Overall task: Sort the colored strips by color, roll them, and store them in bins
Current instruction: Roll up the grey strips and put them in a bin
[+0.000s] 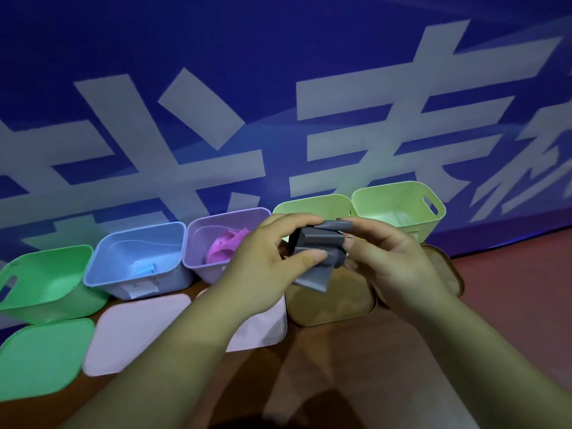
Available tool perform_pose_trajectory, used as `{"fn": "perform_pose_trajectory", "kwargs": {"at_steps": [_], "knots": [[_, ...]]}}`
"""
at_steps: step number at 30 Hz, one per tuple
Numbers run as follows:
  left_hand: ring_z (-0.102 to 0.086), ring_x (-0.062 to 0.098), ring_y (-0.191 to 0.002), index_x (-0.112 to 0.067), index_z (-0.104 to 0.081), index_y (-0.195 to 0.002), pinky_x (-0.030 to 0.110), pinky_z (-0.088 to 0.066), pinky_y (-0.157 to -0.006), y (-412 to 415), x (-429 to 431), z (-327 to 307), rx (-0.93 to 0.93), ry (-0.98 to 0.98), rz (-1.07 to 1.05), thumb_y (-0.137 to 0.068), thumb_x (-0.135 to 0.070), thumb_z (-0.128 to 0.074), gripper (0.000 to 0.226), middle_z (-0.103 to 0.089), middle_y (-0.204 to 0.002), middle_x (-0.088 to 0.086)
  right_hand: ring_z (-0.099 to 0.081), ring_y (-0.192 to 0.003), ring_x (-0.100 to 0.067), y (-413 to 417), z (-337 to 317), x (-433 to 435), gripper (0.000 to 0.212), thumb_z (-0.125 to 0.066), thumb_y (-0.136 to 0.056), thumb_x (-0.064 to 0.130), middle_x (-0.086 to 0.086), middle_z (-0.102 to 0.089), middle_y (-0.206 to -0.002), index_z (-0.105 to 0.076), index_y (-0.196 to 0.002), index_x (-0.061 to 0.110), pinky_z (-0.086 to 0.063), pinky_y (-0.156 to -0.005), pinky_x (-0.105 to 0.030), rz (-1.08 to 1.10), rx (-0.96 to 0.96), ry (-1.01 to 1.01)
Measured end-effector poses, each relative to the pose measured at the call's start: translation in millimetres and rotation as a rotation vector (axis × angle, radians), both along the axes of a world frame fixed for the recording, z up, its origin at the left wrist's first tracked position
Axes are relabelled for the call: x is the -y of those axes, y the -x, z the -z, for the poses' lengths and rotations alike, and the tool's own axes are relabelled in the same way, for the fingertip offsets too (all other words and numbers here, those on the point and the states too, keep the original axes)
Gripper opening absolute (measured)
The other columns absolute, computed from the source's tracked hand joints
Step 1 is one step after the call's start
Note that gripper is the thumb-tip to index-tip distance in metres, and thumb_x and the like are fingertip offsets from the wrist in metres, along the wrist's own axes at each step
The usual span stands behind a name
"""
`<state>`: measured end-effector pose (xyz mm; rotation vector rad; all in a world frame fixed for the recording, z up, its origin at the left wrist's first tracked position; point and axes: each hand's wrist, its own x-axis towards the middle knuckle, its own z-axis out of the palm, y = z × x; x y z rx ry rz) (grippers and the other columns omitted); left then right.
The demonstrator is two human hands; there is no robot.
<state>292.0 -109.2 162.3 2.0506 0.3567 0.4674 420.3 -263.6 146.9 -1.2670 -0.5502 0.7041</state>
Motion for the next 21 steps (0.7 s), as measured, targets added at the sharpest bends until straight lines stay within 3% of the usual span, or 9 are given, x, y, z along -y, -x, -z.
{"fn": "perform_pose_trajectory", "kwargs": {"at_steps": [2, 4, 7, 10, 14, 21], "knots": [[-0.060, 0.007, -0.106, -0.046, -0.062, -0.121, 0.037, -0.054, -0.092, -34, 0, 9, -0.043, -0.045, 0.008, -0.085, -0.029, -0.076, 0.042, -0.056, -0.115, -0.022, -0.067, -0.102, -0.022, -38, 13, 11, 0.031, -0.074, -0.082, 0.016, -0.010, -0.073, -0.109, -0.071, -0.113, 0.019, -0.051, -0.092, -0.039, 0.056, 0.106, 0.116], [-0.055, 0.003, -0.111, -0.045, -0.061, -0.123, 0.033, -0.051, -0.096, -70, -2, 19, -0.100, -0.143, 0.018, -0.086, -0.032, -0.074, 0.042, -0.055, -0.119, -0.020, -0.069, -0.099, -0.016, -77, 29, 22, 0.026, -0.075, -0.084, 0.013, -0.003, -0.074, -0.101, -0.072, -0.108, 0.023, -0.053, -0.089, -0.033, 0.143, 0.242, 0.263], [-0.049, 0.000, -0.111, -0.044, -0.057, -0.127, 0.026, -0.047, -0.095, -127, -3, 32, -0.196, -0.296, 0.050, -0.089, -0.036, -0.071, 0.041, -0.053, -0.122, -0.017, -0.065, -0.096, -0.006, -139, 63, 39, 0.019, -0.075, -0.082, 0.033, 0.012, -0.070, -0.102, -0.070, -0.100, 0.038, -0.053, -0.084, -0.033, 0.206, 0.538, 0.582], [-0.050, 0.007, -0.111, -0.047, -0.053, -0.130, 0.032, -0.050, -0.092, -184, -4, 43, -0.292, -0.415, 0.082, -0.090, -0.041, -0.067, 0.043, -0.048, -0.128, -0.017, -0.060, -0.102, -0.006, -188, 98, 54, 0.019, -0.073, -0.083, 0.038, 0.020, -0.063, -0.108, -0.067, -0.100, 0.042, -0.047, -0.081, -0.026, 0.169, 0.622, 0.715], [-0.054, 0.015, -0.106, -0.047, -0.053, -0.129, 0.034, -0.050, -0.082, -264, -3, 57, -0.377, -0.590, 0.134, -0.092, -0.043, -0.061, 0.038, -0.047, -0.127, -0.012, -0.059, -0.106, -0.014, -240, 146, 72, 0.024, -0.078, -0.081, 0.028, 0.007, -0.062, -0.112, -0.073, -0.103, 0.025, -0.038, -0.082, -0.021, 0.217, 0.727, 0.826], [-0.059, 0.020, -0.107, -0.045, -0.053, -0.129, 0.033, -0.050, -0.076, -384, 0, 109, -0.521, -0.831, 0.299, -0.090, -0.044, -0.062, 0.040, -0.046, -0.131, -0.006, -0.058, -0.103, -0.035, -299, 222, 100, 0.040, -0.081, -0.071, 0.032, -0.012, -0.063, -0.109, -0.068, -0.105, 0.014, -0.047, -0.089, -0.040, 0.298, 0.692, 0.956]]}}
